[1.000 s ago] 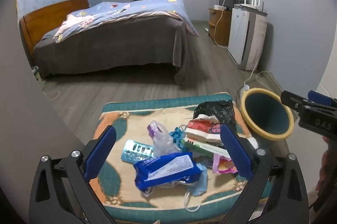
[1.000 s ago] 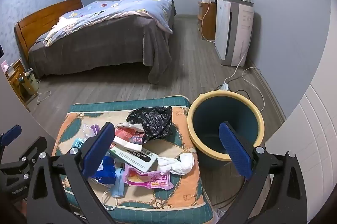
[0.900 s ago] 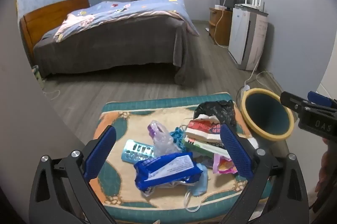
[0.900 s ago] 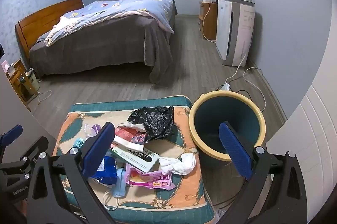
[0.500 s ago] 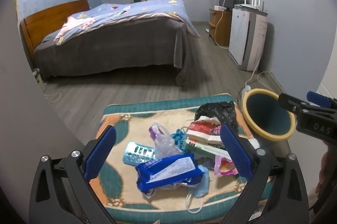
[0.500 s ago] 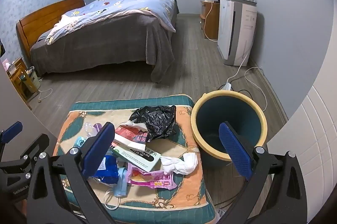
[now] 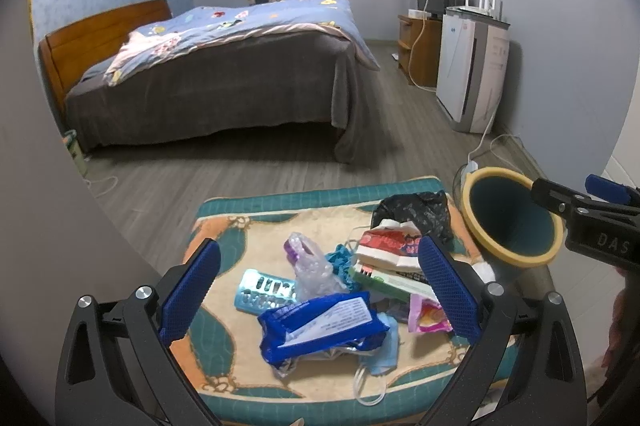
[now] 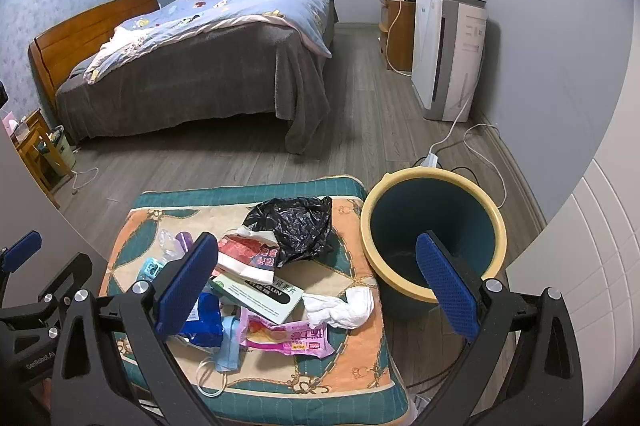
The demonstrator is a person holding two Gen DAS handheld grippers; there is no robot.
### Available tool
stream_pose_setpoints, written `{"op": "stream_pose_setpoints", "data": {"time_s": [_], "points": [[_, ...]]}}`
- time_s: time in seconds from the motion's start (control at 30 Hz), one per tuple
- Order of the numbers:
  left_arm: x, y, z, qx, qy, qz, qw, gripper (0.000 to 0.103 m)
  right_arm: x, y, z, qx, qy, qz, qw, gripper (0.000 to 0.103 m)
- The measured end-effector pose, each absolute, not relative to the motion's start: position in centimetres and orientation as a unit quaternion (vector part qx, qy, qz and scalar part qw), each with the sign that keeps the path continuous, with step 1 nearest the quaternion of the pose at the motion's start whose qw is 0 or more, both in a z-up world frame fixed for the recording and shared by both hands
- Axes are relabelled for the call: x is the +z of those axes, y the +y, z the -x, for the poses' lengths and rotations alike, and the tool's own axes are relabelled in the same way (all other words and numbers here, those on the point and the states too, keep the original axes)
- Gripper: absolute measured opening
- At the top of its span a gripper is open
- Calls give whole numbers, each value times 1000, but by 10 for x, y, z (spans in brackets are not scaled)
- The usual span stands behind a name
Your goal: Collect trash
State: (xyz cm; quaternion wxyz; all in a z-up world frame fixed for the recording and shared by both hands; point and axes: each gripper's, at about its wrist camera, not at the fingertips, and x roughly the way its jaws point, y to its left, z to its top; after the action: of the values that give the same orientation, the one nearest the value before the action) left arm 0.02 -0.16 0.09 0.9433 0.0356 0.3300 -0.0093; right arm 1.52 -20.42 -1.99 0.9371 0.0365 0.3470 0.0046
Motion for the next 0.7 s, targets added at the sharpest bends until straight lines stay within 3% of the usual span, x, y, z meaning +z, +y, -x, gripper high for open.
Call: {"op": "stream_pose_setpoints", "data": {"time_s": [0.7], "points": [[-4, -1, -1, -11, 331, -38, 943, 98, -20, -203, -18, 2, 355, -30, 935, 97]]}}
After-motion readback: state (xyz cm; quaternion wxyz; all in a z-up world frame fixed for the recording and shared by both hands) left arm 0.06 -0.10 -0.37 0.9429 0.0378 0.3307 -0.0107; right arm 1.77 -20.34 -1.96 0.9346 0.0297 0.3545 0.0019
